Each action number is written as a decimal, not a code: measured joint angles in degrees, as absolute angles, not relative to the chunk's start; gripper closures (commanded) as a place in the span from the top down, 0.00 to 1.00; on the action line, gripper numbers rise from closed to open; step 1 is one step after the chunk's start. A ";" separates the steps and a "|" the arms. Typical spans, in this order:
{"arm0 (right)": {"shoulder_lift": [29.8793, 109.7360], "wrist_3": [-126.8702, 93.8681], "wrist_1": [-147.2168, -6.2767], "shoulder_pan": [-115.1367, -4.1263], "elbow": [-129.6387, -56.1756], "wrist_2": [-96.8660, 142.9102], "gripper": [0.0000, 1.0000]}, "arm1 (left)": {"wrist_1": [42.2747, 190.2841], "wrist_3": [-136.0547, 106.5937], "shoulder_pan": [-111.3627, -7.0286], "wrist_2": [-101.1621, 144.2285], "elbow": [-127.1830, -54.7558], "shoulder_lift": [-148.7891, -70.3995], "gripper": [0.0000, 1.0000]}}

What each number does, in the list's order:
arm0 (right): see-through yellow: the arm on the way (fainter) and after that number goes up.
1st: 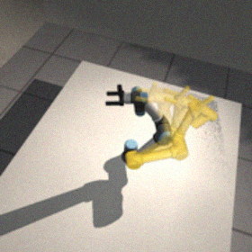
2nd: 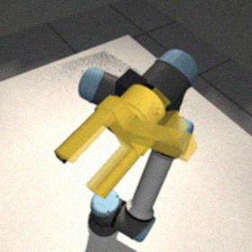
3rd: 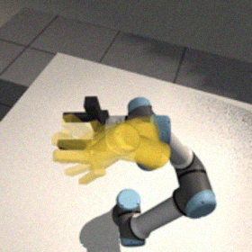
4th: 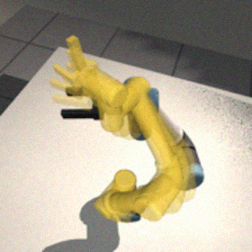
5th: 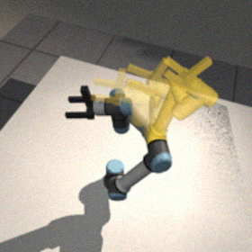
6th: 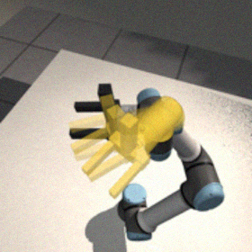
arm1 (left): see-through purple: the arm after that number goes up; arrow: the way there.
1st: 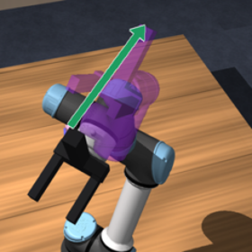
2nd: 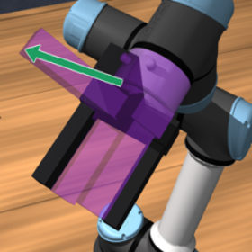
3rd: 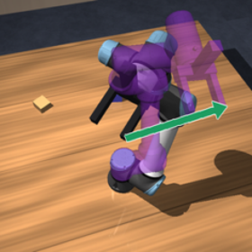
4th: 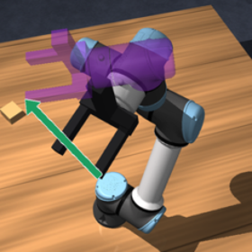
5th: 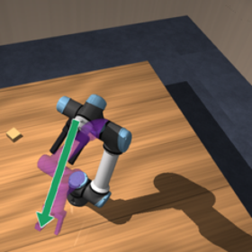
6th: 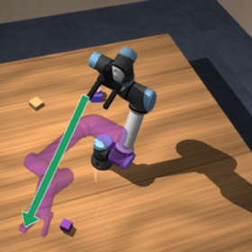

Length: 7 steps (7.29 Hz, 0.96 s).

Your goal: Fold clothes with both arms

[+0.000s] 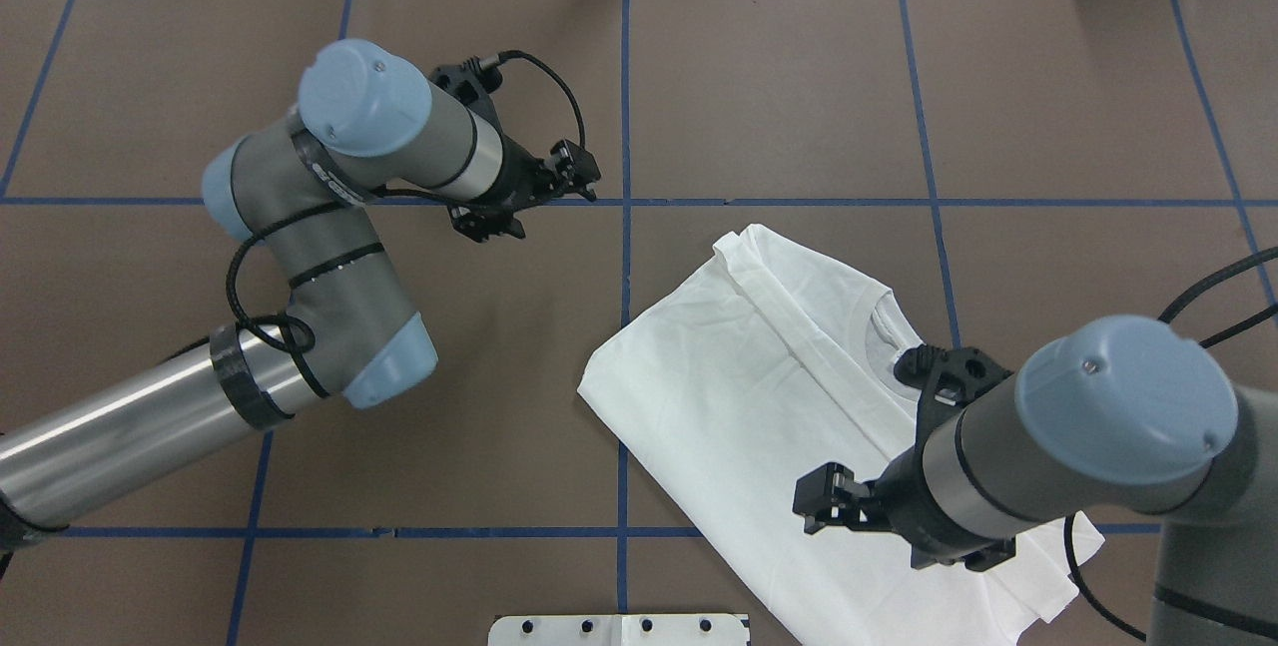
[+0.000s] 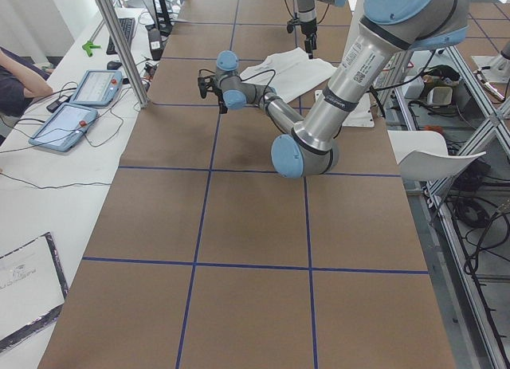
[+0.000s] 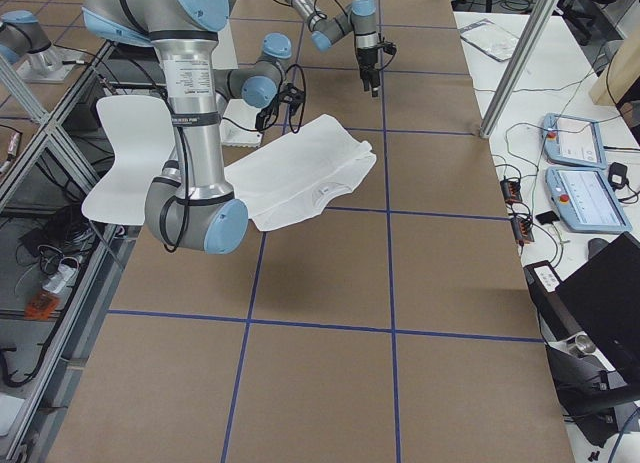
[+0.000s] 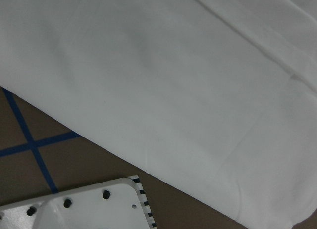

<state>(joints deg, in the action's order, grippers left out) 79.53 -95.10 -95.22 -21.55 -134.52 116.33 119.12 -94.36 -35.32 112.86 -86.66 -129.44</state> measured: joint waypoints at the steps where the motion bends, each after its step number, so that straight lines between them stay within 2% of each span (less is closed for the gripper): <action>1: 79.38 -94.88 -92.93 -24.53 -134.41 116.30 1.00 | 118.52 -98.64 -31.99 112.64 -88.01 -129.43 0.85; 3: 79.30 -94.81 -90.54 -27.87 -134.06 116.17 1.00 | 118.25 -104.75 -27.08 111.44 -88.87 -129.13 0.78; 7: 79.20 -94.75 -90.04 -29.87 -133.95 116.19 1.00 | 117.68 -107.64 -24.48 109.81 -88.83 -127.29 0.76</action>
<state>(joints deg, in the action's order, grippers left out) 79.20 -94.75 -90.04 -29.87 -133.95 116.19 117.68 -107.64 -24.48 109.81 -88.83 -127.29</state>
